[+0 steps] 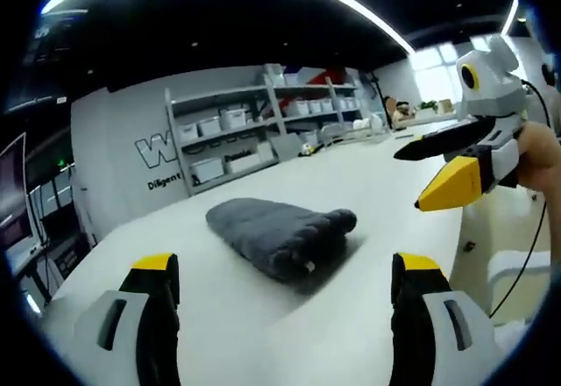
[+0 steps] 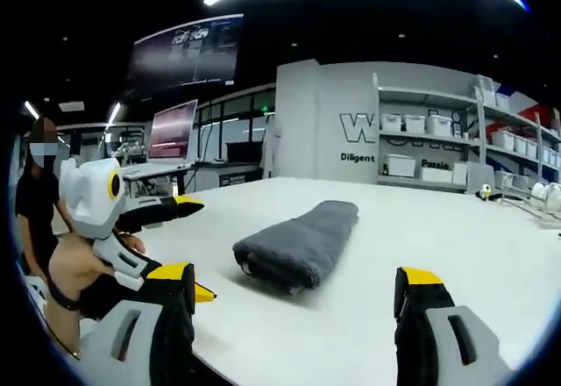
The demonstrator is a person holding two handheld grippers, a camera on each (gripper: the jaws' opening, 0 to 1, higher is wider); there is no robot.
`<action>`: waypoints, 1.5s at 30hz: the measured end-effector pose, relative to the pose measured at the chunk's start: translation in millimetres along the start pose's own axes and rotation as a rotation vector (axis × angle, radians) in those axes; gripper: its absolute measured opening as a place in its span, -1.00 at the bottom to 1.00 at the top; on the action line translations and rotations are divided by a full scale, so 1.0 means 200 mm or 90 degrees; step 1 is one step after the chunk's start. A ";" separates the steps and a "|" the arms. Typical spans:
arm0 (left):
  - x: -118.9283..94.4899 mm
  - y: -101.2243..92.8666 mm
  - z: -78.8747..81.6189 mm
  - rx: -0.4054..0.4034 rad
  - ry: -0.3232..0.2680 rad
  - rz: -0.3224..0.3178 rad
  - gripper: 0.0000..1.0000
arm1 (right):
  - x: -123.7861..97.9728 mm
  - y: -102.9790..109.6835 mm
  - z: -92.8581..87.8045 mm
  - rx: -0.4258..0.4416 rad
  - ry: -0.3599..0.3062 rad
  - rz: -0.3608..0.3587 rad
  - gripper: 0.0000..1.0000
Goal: Open the folded towel by lifting each exposed corner and separating the folded layers until the towel lies flat within the target outline without major curled edges
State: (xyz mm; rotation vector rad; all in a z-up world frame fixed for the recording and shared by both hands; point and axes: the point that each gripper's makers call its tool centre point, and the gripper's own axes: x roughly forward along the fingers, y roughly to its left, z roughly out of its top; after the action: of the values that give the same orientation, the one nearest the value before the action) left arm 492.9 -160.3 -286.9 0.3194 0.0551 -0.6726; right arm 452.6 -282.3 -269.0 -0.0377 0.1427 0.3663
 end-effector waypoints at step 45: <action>0.38 -0.25 0.12 0.182 0.018 -0.037 0.60 | -0.24 -0.18 -0.09 0.056 -0.025 -0.106 0.93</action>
State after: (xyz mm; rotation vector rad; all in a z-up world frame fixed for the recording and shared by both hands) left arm 520.8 -249.5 -289.9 0.6045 -0.0047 -0.7347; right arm 419.3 -334.8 -279.7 0.0437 0.1156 0.1949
